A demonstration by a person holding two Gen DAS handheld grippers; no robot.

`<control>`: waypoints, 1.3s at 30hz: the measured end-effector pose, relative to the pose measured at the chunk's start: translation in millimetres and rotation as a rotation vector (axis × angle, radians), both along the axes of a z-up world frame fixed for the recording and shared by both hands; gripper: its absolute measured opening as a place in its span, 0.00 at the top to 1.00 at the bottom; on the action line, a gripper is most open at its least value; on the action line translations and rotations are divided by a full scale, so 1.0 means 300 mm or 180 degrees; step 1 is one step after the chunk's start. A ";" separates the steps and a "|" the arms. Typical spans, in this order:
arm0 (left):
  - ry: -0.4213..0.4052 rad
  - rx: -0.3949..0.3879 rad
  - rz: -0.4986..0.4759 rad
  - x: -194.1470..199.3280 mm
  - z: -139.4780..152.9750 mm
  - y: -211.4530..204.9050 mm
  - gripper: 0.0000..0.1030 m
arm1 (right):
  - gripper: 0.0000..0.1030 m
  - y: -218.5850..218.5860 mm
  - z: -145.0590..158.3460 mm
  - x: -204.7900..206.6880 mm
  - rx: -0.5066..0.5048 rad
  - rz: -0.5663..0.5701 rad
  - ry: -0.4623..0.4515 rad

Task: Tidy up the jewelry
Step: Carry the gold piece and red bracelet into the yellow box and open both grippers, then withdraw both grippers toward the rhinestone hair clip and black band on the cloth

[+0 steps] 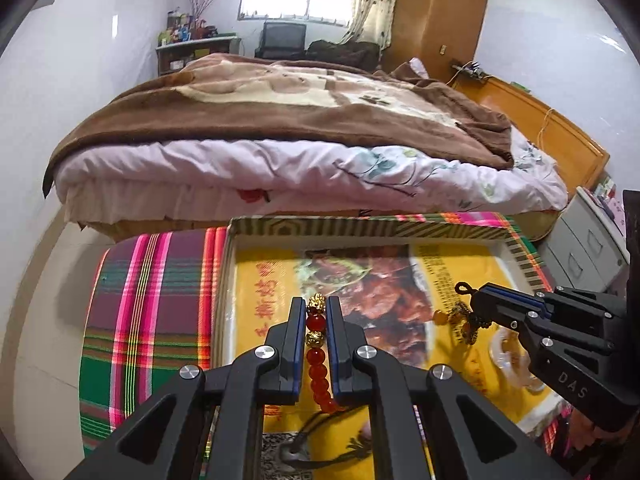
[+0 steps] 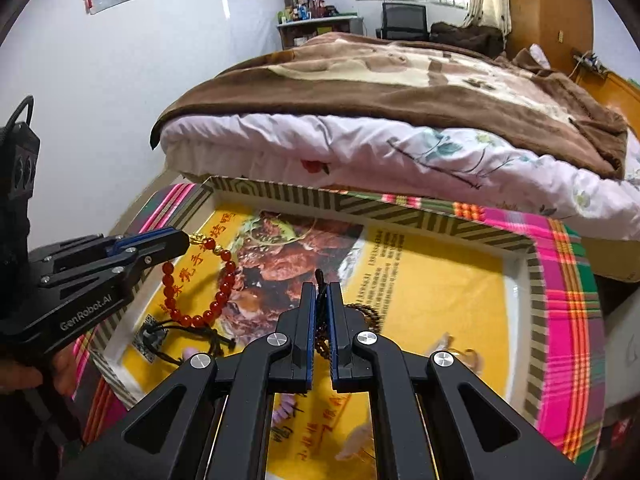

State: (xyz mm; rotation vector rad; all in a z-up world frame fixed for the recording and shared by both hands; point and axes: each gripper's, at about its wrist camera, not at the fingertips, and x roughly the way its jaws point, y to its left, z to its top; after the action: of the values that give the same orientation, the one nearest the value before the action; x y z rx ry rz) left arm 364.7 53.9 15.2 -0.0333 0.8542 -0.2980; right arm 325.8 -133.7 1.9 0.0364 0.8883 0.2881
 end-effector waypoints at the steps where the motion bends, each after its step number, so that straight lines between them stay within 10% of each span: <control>1: 0.0012 -0.0025 0.0021 0.002 -0.004 0.006 0.91 | 0.95 0.006 -0.002 0.005 0.0016 0.0009 0.0013; 24: 0.0064 0.0020 0.0063 -0.077 0.030 0.037 0.57 | 0.70 -0.001 0.009 -0.002 0.0395 -0.0031 0.0170; 39: -0.0141 -0.0067 -0.0053 -0.369 0.170 0.011 0.45 | 0.70 -0.108 0.159 -0.310 0.0596 -0.0054 -0.0160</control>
State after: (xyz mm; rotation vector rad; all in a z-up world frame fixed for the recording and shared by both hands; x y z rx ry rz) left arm 253.9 57.1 66.0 -0.0390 0.8077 -0.3222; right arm 232.6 -166.1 49.8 0.2092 0.8086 0.3544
